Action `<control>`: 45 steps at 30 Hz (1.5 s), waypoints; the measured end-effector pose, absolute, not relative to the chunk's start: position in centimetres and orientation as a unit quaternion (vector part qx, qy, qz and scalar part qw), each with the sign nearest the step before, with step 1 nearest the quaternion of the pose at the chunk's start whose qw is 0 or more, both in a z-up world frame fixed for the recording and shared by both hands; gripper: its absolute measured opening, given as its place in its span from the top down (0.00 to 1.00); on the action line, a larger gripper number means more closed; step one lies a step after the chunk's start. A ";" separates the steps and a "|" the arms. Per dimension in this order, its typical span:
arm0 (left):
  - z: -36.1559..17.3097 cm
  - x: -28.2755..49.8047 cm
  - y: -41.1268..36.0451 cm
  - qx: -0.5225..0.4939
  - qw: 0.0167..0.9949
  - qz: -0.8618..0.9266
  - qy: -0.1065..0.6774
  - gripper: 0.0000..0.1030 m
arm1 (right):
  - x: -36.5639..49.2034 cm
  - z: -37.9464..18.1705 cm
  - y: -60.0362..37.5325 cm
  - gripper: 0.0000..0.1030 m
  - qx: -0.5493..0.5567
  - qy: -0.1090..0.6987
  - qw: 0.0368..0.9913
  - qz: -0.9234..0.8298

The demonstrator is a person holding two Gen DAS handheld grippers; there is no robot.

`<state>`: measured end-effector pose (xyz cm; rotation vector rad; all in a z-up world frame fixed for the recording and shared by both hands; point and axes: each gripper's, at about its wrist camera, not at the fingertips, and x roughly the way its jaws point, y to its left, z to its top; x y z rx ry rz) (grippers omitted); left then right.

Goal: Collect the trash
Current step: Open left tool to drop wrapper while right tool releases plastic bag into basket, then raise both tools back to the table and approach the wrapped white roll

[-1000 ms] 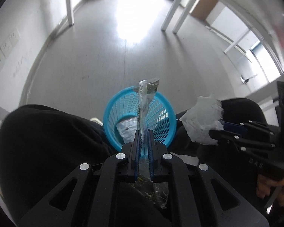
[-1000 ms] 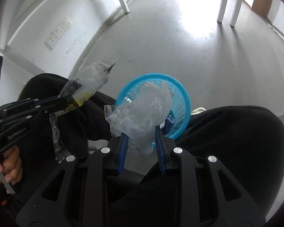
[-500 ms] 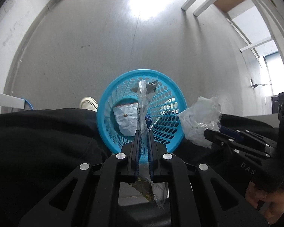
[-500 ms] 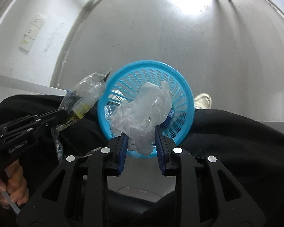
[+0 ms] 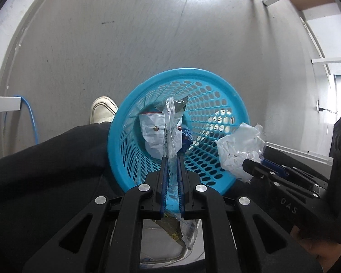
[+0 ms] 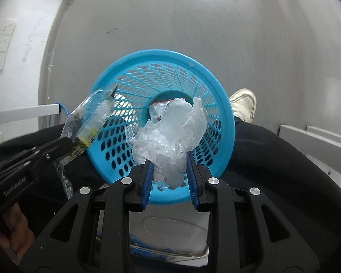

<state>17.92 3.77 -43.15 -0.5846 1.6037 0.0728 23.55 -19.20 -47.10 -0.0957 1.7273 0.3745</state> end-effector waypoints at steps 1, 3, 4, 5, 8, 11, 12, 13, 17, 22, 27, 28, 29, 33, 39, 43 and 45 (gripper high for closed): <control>-43.6 18.2 3.8 -0.257 0.653 0.034 0.712 0.93 | 23.8 -47.6 -19.2 0.74 -0.038 0.758 0.631 0.161; -43.9 18.5 3.7 -0.257 0.647 0.036 0.717 0.93 | 24.1 -48.5 -19.2 0.74 -0.041 0.760 0.629 0.156; -44.1 18.5 3.6 -0.256 0.646 0.036 0.718 0.93 | 24.2 -48.8 -19.1 0.74 -0.044 0.762 0.627 0.154; -44.3 18.7 3.4 -0.254 0.645 0.035 0.720 0.93 | 24.3 -49.2 -19.1 0.73 -0.045 0.765 0.625 0.151; -44.5 19.2 3.1 -0.259 0.643 0.028 0.720 0.91 | 24.5 -50.1 -18.8 0.72 -0.045 0.769 0.620 0.147; -44.4 19.6 3.2 -0.254 0.650 0.023 0.716 0.69 | 24.8 -50.6 -18.7 0.65 -0.042 0.768 0.623 0.141; -44.3 19.7 3.3 -0.250 0.655 0.029 0.713 0.57 | 24.9 -50.7 -18.7 0.57 -0.040 0.768 0.624 0.138; -43.9 19.7 3.7 -0.248 0.662 0.038 0.707 0.44 | 24.9 -50.7 -18.8 0.55 -0.040 0.768 0.625 0.136; -43.2 19.7 4.4 -0.262 0.666 0.044 0.697 0.46 | 24.9 -50.8 -18.7 0.47 -0.040 0.768 0.625 0.136; -42.1 19.3 4.9 -0.269 0.675 0.042 0.686 0.48 | 24.6 -49.7 -19.0 0.46 -0.041 0.763 0.630 0.141; -41.0 18.2 5.2 -0.280 0.677 0.057 0.678 0.48 | 23.6 -47.2 -19.4 0.46 -0.037 0.746 0.647 0.152; -40.6 17.9 5.3 -0.281 0.679 0.058 0.676 0.48 | 23.3 -46.5 -19.4 0.46 -0.041 0.740 0.653 0.156; -40.2 17.6 5.2 -0.281 0.681 0.060 0.673 0.48 | 23.0 -45.9 -19.3 0.46 -0.045 0.734 0.659 0.158; -38.5 16.0 4.9 -0.264 0.702 0.062 0.658 0.48 | 21.8 -43.2 -19.4 0.42 -0.055 0.707 0.684 0.170; -34.5 13.9 4.2 -0.241 0.740 0.068 0.624 0.48 | 19.6 -39.3 -19.6 0.38 -0.065 0.670 0.713 0.194; -32.2 12.2 3.8 -0.222 0.767 0.074 0.598 0.48 | 18.0 -37.3 -20.0 0.36 -0.068 0.650 0.728 0.206; -31.0 11.6 3.5 -0.208 0.782 0.078 0.583 0.48 | 17.1 -36.2 -20.2 0.34 -0.071 0.639 0.735 0.215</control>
